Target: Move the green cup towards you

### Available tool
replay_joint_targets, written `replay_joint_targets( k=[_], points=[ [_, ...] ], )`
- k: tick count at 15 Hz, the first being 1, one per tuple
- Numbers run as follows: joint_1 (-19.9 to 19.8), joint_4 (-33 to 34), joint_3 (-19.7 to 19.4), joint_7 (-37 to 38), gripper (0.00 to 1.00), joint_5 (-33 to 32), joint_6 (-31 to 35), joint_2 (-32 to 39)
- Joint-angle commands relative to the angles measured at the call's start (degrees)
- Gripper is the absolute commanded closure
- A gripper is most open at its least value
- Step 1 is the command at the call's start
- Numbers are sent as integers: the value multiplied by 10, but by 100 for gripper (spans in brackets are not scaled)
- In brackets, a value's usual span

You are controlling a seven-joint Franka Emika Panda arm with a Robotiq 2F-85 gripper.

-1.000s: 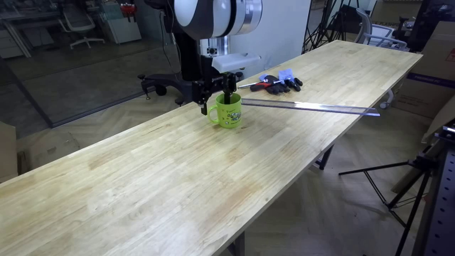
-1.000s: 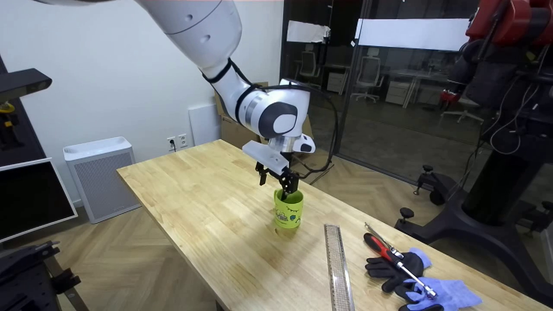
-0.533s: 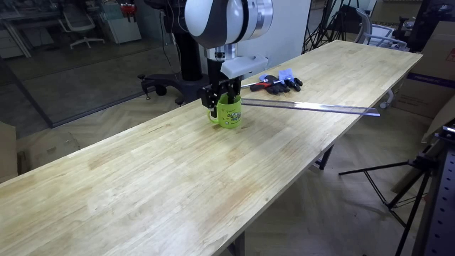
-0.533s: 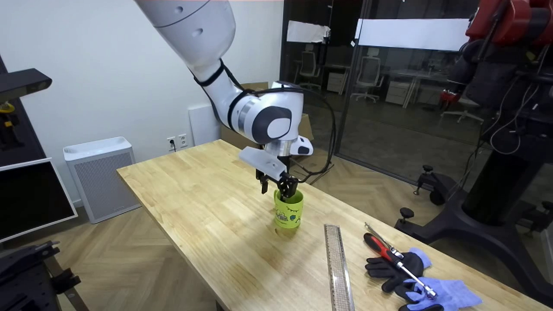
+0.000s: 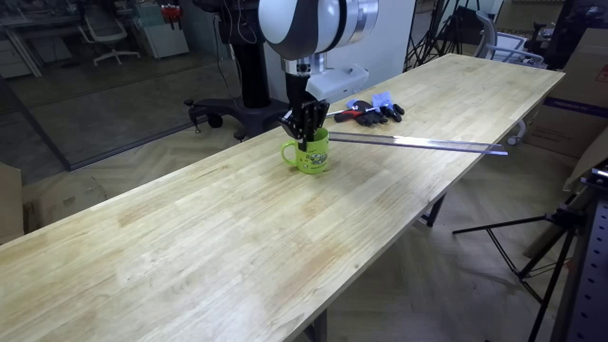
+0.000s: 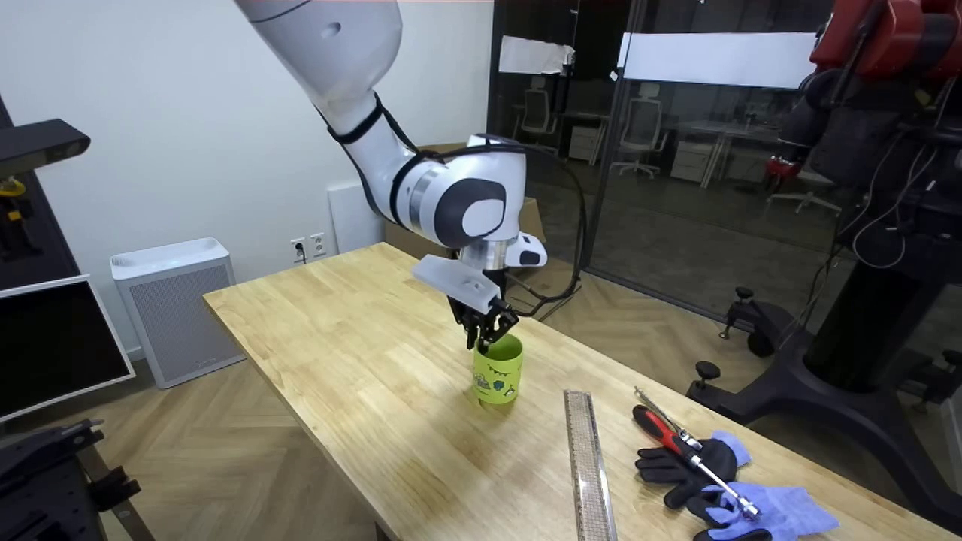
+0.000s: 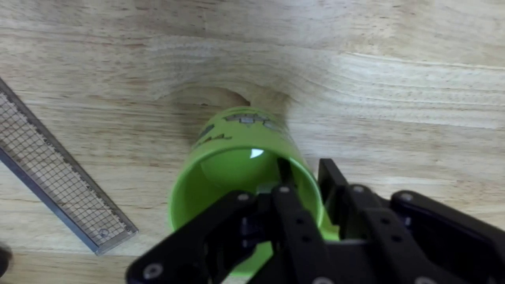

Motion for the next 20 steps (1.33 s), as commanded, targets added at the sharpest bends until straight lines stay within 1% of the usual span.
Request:
replay_joint_targets(
  k=[1, 2, 3, 8, 12, 15, 20],
  points=[
    [-6, -34, 1, 5, 100, -8, -10, -32],
    [-10, -34, 5, -2, 100, -5, -16, -32],
    [-14, -34, 10, -10, 98, -2, -24, -34],
    [-23, -28, 40, -56, 98, 9, -63, -32],
    [-16, -31, 59, -61, 98, 19, -103, -35],
    [10, -42, 50, -25, 98, 5, -96, -34],
    [63, -71, 18, 78, 98, -25, -62, -40]
  ],
)
